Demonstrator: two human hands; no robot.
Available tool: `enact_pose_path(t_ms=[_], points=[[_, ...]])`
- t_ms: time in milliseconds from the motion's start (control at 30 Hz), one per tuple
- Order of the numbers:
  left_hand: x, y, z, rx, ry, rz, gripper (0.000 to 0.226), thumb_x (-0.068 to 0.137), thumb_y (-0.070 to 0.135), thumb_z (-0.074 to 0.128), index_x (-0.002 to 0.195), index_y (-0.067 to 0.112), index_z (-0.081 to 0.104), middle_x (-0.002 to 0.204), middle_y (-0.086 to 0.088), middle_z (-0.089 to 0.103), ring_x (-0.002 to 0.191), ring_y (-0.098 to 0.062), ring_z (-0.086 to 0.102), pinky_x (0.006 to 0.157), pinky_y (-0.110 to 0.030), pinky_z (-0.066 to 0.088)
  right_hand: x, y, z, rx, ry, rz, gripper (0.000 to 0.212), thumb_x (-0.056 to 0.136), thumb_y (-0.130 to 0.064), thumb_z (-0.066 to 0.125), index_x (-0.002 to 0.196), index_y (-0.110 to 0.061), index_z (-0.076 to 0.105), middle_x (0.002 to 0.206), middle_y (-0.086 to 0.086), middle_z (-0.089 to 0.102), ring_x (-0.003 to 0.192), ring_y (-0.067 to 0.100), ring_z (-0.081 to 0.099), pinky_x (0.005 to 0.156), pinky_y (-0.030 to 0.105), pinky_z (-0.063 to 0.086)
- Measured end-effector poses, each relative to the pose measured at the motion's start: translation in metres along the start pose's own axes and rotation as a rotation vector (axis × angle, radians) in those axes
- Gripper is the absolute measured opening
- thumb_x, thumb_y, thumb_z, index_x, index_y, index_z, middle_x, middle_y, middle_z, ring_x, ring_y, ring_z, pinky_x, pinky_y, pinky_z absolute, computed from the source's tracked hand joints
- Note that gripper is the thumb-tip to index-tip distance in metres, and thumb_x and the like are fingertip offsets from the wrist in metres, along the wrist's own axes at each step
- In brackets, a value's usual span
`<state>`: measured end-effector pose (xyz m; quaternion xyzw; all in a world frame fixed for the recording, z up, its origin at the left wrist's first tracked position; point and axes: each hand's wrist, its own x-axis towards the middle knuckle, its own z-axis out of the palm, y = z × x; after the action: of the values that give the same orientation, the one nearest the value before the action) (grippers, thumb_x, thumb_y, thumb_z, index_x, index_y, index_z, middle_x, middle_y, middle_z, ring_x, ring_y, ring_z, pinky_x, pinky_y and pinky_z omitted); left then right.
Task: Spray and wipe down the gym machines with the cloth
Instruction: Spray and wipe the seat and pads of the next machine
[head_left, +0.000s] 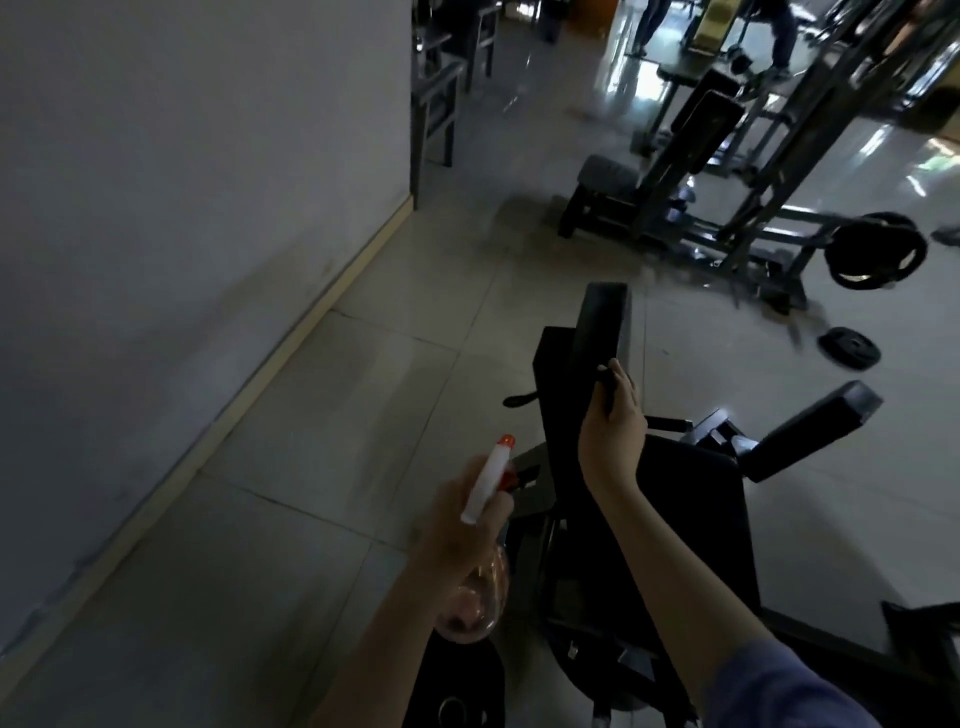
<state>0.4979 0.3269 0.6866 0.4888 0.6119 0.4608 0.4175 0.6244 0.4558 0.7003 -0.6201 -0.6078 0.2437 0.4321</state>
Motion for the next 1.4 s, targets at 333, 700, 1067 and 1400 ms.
enact_pose_path(t_ms=[333,700,1067,1400], points=[[0.009,0.022,-0.006,0.001,0.018,0.004,0.013,0.084,0.023,0.054,0.087,0.036,0.055,0.081,0.012,0.059,0.075,-0.006,0.056,0.059,-0.003,0.041,0.005,0.002,-0.002,0.061,-0.047,-0.022,0.039,0.1,-0.019,0.043,0.137,-0.009,0.047,0.146,0.003,0.041,0.139,0.017,0.032,0.112,0.03,0.029],[0.104,0.018,-0.049,0.07,-0.352,0.096,0.017,0.073,0.027,0.046,0.084,0.032,0.057,0.072,0.005,0.06,0.065,-0.003,0.054,0.062,-0.022,0.041,0.001,0.002,0.01,0.304,0.42,0.455,0.032,0.1,-0.024,0.041,0.12,-0.006,0.059,0.108,0.013,0.064,0.099,0.026,0.059,0.083,0.034,0.044],[0.161,0.013,-0.06,0.048,-0.795,0.093,0.017,0.072,0.027,0.051,0.085,0.036,0.059,0.086,-0.009,0.063,0.079,-0.018,0.057,0.073,-0.033,0.045,0.001,-0.017,0.024,0.295,0.676,0.739,0.038,0.102,-0.025,0.036,0.13,-0.004,0.051,0.122,0.009,0.056,0.112,0.023,0.052,0.089,0.027,0.037],[0.175,0.026,-0.054,0.059,-0.839,0.042,0.01,0.089,0.008,0.055,0.082,0.012,0.06,0.075,-0.008,0.055,0.068,-0.02,0.05,0.062,-0.033,0.039,0.005,-0.022,0.024,0.914,1.115,1.048,0.047,0.102,-0.016,0.029,0.148,-0.026,0.028,0.145,0.008,0.039,0.125,0.029,0.045,0.096,0.037,0.041]])
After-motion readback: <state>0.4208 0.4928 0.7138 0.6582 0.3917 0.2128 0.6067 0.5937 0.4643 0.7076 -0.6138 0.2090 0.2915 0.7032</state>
